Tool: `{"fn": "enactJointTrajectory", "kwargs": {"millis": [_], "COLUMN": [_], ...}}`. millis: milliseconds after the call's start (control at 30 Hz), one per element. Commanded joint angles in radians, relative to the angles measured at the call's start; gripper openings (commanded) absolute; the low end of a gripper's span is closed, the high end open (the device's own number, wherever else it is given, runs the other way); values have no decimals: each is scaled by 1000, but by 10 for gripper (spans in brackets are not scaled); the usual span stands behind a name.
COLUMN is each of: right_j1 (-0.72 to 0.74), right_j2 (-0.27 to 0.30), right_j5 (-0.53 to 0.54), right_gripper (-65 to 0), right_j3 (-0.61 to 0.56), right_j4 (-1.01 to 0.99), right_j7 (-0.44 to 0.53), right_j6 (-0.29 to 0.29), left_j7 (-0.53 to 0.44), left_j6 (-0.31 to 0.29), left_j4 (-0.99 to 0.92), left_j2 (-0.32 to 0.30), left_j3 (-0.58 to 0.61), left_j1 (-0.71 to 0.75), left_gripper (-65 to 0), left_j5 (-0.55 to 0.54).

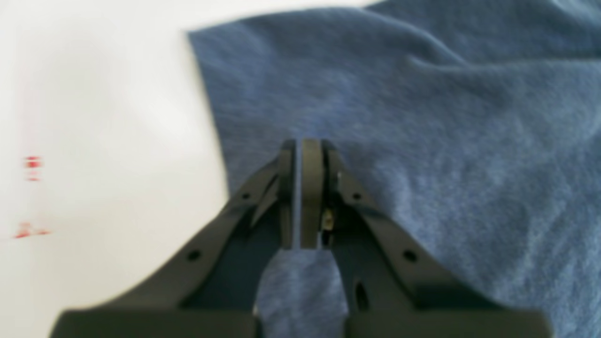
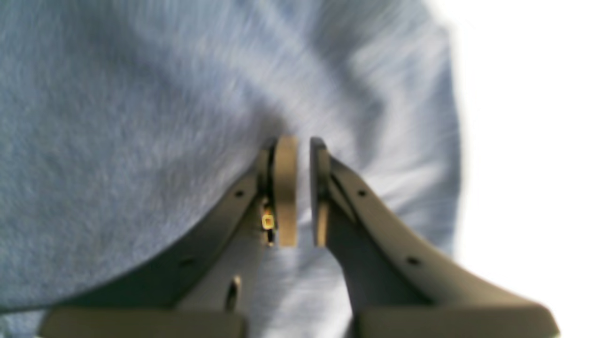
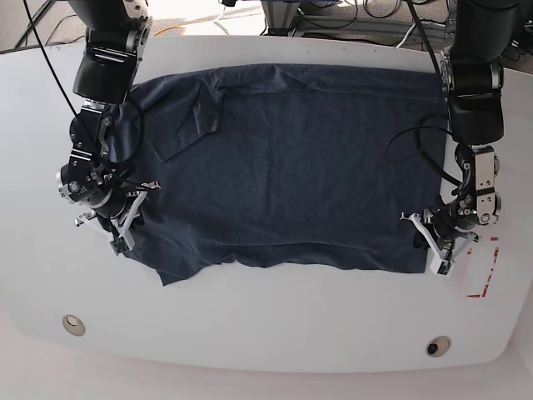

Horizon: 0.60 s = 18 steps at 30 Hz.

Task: Layout the t-shirt on the table in an organized manner, then fold the t-shirt properly
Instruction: 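Pull the hem edge with both grippers to smooth the shirt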

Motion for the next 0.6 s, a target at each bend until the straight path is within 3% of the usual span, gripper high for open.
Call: {"fn": "enactJointTrajectory", "kwargs": {"millis": [0, 100, 200, 300, 433, 567], "right_j1": [22, -2, -30, -87, -171, -245], "right_j2": [12, 11, 11, 8, 0, -32], "right_j5": [12, 10, 15, 15, 16, 16], "right_gripper": [-601, -549, -423, -289, -197, -209], "right_j3": [3, 3, 3, 4, 3, 4], "right_j4": [88, 172, 264, 367, 491, 561], "right_j7": [-8, -76, -151, -205, -261, -310], "right_j6": [-1, -1, -1, -1, -1, -1], "left_j7": [22, 67, 99, 130, 184, 197], "left_j6": [-4, -4, -27, -73, -125, -133], "left_j4": [48, 92, 126, 156, 192, 261], "left_j2": [-25, -35, -35, -38, -59, -59], "left_j3": [-3, -3, -4, -6, -33, -110], "left_j1": [-35, -35, -34, -29, -18, 34], "left_gripper": [-644, -644, -642, -594, -428, -283], "left_j5": [-12, -12, -12, -12, -12, -14]}}
